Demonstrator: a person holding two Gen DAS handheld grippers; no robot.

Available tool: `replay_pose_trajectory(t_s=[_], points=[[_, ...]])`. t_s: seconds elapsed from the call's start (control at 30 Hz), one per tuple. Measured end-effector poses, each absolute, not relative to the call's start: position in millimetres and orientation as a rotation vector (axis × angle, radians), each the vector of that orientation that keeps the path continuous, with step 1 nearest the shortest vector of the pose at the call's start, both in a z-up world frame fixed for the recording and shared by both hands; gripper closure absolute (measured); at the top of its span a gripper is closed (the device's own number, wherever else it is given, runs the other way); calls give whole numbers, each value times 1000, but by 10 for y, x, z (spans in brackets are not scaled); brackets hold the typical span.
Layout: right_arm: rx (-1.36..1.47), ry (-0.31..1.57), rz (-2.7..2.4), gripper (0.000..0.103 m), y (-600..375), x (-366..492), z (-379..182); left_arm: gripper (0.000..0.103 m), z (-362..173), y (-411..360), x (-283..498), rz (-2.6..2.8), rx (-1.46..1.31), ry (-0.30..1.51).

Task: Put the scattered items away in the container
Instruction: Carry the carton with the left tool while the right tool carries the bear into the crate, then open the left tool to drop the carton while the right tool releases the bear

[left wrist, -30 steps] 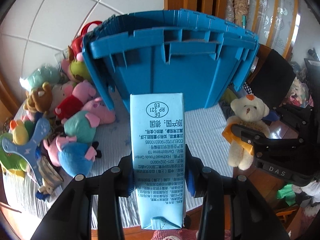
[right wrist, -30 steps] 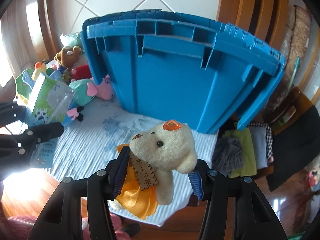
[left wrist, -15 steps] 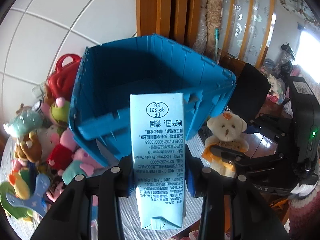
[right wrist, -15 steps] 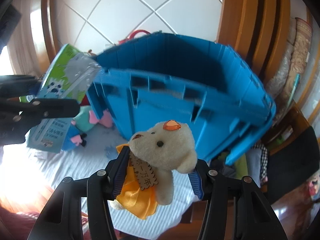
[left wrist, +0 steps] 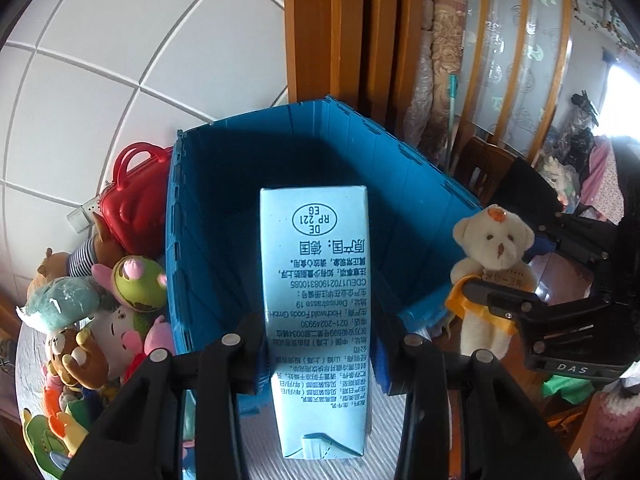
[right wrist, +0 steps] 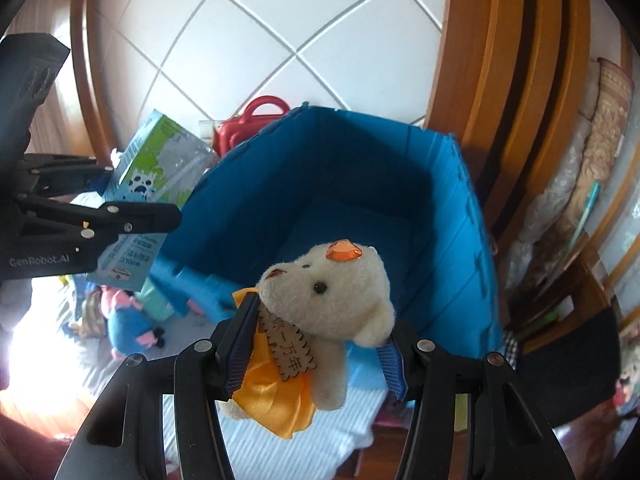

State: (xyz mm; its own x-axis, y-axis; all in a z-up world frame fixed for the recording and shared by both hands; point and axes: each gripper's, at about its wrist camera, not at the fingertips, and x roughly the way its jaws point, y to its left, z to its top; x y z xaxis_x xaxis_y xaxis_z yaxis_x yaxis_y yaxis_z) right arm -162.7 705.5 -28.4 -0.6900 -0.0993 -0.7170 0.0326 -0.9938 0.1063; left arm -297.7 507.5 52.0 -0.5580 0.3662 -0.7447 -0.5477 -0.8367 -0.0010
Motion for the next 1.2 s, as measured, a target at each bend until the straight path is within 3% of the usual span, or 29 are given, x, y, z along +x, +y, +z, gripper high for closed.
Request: replay_pose_trajectory(t_s=[0.33, 0.6, 0.9, 1.2], points=[[1282, -74, -2709, 49, 7600, -2655, -527, 64, 94, 5447, -3966, 2392, -1235, 280], [1491, -58, -2546, 49, 7940, -3602, -1035, 64, -505, 5756, -4813, 2322, -1508, 360], [1937, -76, -2216, 49, 8043, -4511, -2050, 64, -1373, 5971, -5483, 2171, -1848, 451], [2340, 82, -1843, 49, 7812, -4813, -3363, 64, -2086, 5929, -5558, 2134, -2032, 570]])
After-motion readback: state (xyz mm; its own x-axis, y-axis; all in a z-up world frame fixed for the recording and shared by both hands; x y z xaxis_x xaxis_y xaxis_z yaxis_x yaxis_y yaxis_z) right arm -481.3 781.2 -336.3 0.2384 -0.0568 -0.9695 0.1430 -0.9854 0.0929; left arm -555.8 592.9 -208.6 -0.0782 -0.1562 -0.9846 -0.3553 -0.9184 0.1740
